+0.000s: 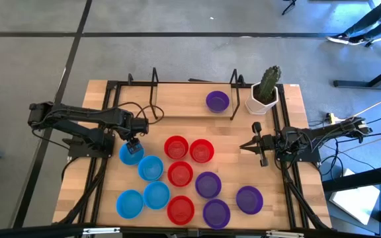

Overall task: Pick & Place Mini bowls
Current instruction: Put the blue bowl on the shelf

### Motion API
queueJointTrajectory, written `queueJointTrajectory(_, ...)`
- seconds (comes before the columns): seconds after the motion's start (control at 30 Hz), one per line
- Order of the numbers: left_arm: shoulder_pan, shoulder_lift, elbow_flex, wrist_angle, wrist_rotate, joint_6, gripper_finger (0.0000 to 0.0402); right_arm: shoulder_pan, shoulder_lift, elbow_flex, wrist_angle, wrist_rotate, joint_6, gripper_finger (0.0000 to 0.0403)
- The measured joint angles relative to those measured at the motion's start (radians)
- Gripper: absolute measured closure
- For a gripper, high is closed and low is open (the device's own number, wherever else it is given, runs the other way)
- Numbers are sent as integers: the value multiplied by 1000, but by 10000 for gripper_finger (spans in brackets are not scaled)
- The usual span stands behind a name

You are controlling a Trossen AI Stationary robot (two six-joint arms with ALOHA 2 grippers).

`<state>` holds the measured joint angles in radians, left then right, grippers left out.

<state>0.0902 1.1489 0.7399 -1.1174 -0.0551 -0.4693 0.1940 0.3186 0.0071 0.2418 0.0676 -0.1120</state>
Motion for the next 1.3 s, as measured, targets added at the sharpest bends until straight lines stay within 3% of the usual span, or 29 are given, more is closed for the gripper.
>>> queueJointTrajectory(0.3, -45, 3, 0, -4, 21, 147, 176, 0, 0, 0, 0, 0, 3, 382)
queueJointTrajectory(0.6, -118, 61, 0, -3, 21, 167, 176, 0, 0, 0, 0, 0, 2, 382)
queueJointTrajectory(0.93, -121, 159, 0, 0, -39, 188, 176, 0, 0, 0, 0, 0, 3, 382)
queueJointTrajectory(1.3, -121, 202, 0, 45, -41, 219, 176, 0, 0, 0, 0, 0, 0, 382)
